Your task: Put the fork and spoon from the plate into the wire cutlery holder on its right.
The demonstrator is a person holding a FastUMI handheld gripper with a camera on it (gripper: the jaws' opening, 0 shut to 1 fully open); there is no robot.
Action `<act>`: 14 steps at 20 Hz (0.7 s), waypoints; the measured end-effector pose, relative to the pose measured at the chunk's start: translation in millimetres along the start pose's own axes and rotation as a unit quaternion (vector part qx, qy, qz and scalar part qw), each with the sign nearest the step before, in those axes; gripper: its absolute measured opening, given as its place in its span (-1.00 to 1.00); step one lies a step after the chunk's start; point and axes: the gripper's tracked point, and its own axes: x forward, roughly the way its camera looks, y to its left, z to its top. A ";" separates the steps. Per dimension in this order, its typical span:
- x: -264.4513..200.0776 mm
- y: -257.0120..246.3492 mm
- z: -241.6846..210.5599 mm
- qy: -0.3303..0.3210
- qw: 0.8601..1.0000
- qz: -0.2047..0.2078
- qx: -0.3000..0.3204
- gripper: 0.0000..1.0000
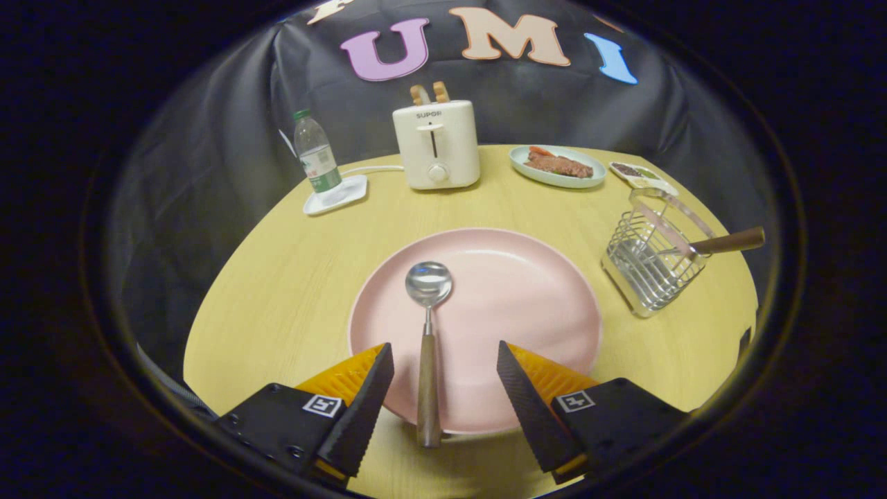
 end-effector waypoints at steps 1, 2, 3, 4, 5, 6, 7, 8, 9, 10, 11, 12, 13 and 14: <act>1.1 2.1 0.1 0.000 1.000 0.003 0.001 0.76; 3.1 1.4 -1.9 0.002 1.000 0.002 -0.001 0.60; 2.7 0.7 -3.2 0.005 1.000 0.000 -0.004 0.45; 4.1 0.3 -5.0 0.008 1.000 0.000 -0.006 0.29; 3.9 -1.1 -7.3 0.012 1.000 -0.003 -0.008 0.14; 4.4 -5.6 -6.3 0.016 1.000 -0.013 -0.013 -0.02; 6.1 -11.8 -7.4 0.020 0.999 -0.025 -0.025 -0.17; 9.6 -11.7 -8.4 0.025 0.999 -0.027 -0.035 -0.33; 3.9 -13.2 -7.5 0.027 0.998 -0.032 -0.040 -0.48; 3.2 -12.9 -6.4 0.029 0.998 -0.029 -0.040 -0.64; 3.0 -12.2 -8.7 0.030 0.998 -0.029 -0.042 -0.80; 2.2 -12.2 -7.2 0.029 0.998 -0.029 -0.045 -0.80; 3.2 -12.5 -7.7 0.030 0.998 -0.028 -0.048 -0.80; 2.6 -12.2 -7.8 0.033 0.998 -0.024 -0.048 -0.79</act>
